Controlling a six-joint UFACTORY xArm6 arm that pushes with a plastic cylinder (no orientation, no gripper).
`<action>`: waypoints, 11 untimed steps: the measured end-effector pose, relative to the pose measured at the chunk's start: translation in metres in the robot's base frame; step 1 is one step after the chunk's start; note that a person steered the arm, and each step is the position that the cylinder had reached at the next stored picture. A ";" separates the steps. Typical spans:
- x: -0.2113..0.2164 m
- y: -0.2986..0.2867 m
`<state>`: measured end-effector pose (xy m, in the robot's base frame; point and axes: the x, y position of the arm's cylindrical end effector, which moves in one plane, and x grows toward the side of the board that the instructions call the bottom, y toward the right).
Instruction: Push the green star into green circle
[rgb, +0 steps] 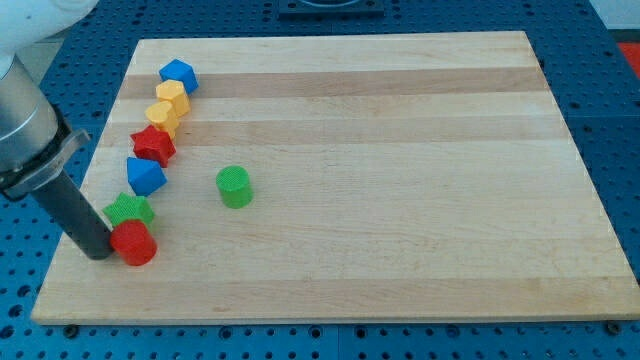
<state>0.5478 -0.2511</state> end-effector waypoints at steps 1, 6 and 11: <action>-0.001 -0.011; -0.047 0.060; -0.062 0.129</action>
